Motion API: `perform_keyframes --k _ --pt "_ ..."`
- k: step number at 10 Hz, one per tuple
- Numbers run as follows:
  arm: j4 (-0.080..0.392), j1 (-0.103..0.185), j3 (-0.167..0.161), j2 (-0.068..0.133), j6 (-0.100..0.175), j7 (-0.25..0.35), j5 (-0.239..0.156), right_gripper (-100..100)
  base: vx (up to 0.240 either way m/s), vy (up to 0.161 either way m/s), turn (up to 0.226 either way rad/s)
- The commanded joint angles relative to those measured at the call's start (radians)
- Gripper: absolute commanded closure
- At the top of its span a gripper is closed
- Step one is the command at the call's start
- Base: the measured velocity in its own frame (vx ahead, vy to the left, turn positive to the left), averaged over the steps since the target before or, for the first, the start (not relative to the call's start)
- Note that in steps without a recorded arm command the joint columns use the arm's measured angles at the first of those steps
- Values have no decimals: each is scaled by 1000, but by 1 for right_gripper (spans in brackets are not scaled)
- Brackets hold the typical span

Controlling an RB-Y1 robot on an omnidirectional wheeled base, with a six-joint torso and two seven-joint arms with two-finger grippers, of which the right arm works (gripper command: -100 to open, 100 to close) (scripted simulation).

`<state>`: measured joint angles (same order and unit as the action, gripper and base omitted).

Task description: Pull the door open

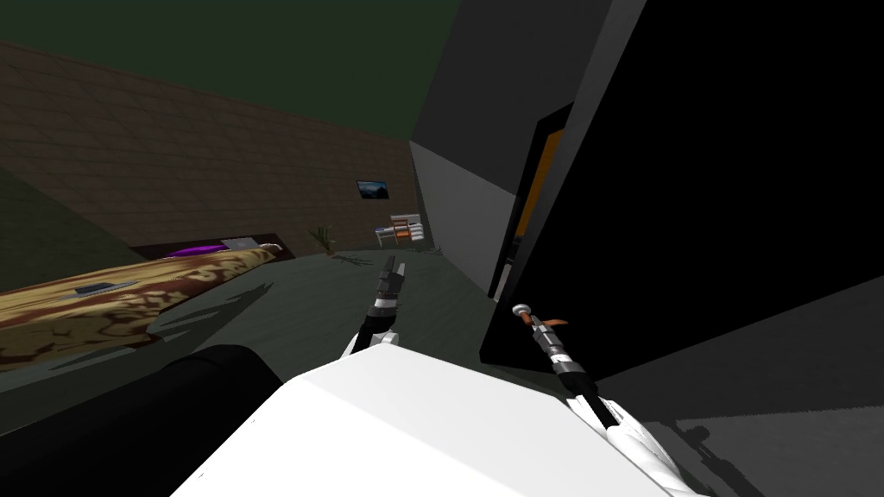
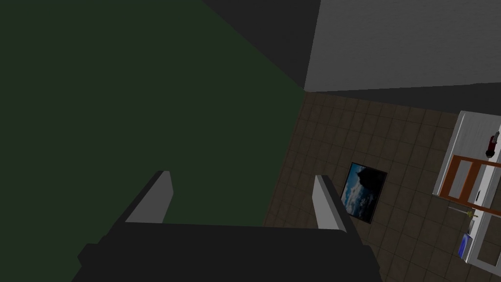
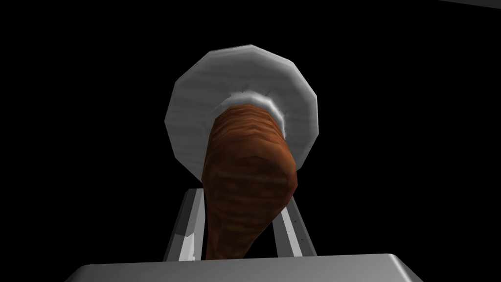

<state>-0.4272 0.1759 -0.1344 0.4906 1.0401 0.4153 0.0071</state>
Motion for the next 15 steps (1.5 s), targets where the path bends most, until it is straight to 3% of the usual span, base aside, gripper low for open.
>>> perform_keyframes --k 1,6,7,15 --pt "3 0 0 2 1 -1 0 100 0 0 0" --pt "3 0 0 2 1 -1 0 100 0 -1 -1" --pt "12 -12 -6 17 32 17 5 100 2 5 14" --pt "12 -12 -6 17 32 17 5 100 0 -1 -2"
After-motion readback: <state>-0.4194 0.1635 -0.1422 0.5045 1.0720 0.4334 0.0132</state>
